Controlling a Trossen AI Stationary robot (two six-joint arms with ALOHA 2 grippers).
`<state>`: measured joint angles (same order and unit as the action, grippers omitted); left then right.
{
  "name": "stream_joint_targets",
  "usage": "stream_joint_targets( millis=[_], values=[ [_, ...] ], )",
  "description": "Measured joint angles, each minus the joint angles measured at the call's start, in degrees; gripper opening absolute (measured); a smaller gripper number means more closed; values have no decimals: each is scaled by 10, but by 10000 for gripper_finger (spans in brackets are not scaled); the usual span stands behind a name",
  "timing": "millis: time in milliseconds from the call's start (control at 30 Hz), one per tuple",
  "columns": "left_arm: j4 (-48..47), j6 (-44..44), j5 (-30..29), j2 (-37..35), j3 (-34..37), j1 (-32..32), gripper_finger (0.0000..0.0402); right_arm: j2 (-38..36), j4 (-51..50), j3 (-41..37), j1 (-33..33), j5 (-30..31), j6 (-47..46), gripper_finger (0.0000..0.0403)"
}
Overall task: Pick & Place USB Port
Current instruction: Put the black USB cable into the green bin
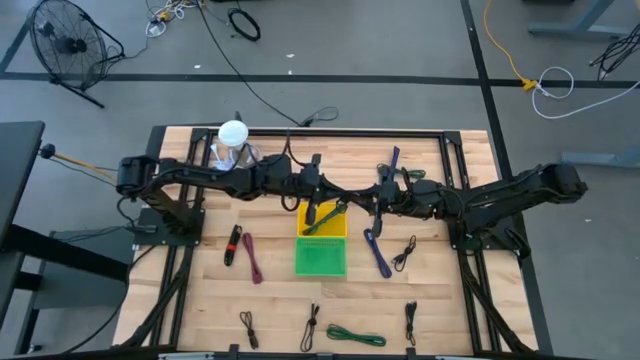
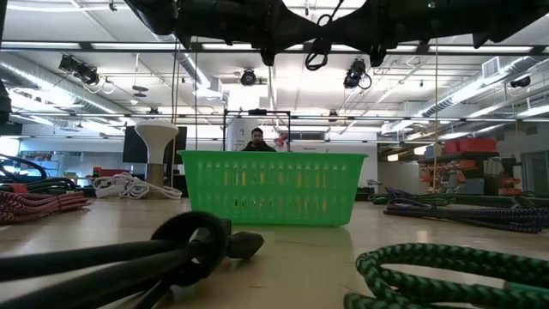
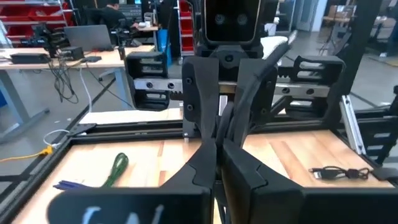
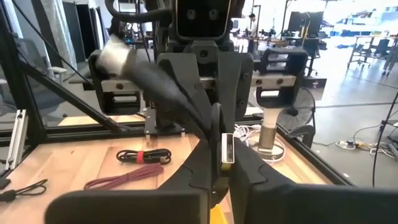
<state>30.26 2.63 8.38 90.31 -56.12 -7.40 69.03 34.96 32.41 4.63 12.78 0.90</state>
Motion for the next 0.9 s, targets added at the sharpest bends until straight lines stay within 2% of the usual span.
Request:
stream_joint_targets(
  millis=[300,567,667,800,900],
  values=[
    [-38,7,-9,-48,1,-10,27,-25,-26,0,1,-2,-1,19],
    [-150,15,-30,-97,-2,-12,37,-53,-87,-1,4,-10,-34,19],
    [-227,20,-69,-125,-2,-16,47,-46,-87,0,17,-39,-67,19],
    [-345,27,-153,-153,0,-16,65,-16,-91,-1,42,-38,-98,19],
    [-409,25,-179,-164,0,-15,80,26,-78,3,62,-42,-133,19]
  ],
)
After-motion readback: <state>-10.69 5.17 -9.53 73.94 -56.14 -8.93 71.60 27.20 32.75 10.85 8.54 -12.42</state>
